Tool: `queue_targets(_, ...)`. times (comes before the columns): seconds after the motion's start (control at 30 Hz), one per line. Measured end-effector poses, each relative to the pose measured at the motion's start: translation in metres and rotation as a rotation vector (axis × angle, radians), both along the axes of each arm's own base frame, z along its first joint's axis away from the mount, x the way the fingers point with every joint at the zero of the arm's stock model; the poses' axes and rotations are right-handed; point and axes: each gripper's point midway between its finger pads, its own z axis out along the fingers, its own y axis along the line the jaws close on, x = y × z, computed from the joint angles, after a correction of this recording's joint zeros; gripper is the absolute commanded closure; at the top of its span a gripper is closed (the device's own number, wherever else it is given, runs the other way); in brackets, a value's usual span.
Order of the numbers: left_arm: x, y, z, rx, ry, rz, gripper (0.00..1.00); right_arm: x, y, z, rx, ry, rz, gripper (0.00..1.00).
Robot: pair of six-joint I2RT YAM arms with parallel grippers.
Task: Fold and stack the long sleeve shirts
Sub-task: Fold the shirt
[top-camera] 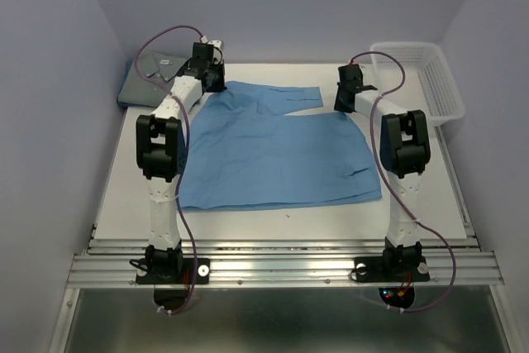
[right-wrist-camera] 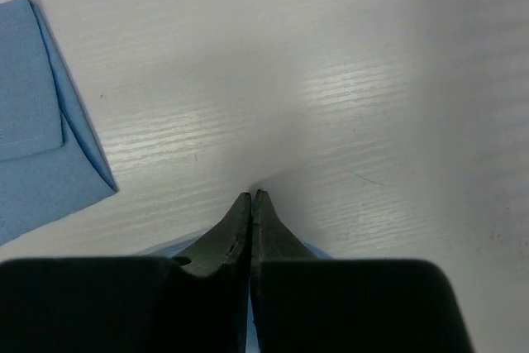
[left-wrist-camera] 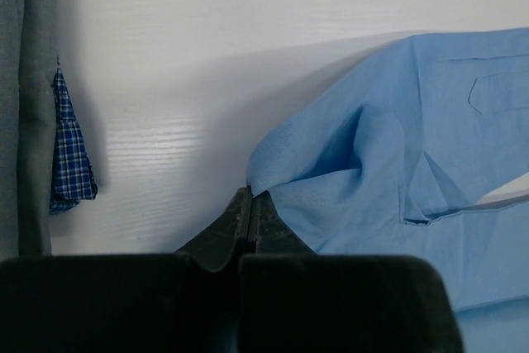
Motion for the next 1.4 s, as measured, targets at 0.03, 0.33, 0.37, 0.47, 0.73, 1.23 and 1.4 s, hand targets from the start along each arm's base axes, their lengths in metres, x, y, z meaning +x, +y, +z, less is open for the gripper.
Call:
queue_targets(0.03,-0.001,0.0,0.002,-0.001,-0.003,-0.002,1.0,0.0,0.0,0.0,-0.005,0.001,0.006,0.99)
queue_targets(0.33,-0.058,0.006,0.017,-0.027,-0.008,-0.012,1.0,-0.028,0.003,0.049,0.029,-0.089,0.059,0.99)
queue_targets(0.37,-0.066,0.007,0.023,-0.035,-0.019,-0.009,1.0,-0.032,0.003,0.055,0.033,-0.102,0.061,0.99)
queue_targets(0.47,-0.084,0.009,0.034,-0.058,-0.058,0.005,1.0,-0.05,0.002,0.072,0.053,-0.142,0.071,0.99)
queue_targets(0.73,-0.133,0.021,0.033,-0.093,-0.065,0.076,1.0,-0.092,-0.001,0.077,0.078,-0.151,0.074,0.99)
queue_targets(1.23,-0.2,0.053,0.063,-0.176,-0.123,0.32,1.0,-0.135,0.0,0.096,0.134,-0.184,0.087,0.99)
queue_targets(1.4,-0.231,0.056,0.045,-0.204,-0.053,0.365,1.0,-0.151,0.004,0.083,0.158,-0.138,0.101,0.99)
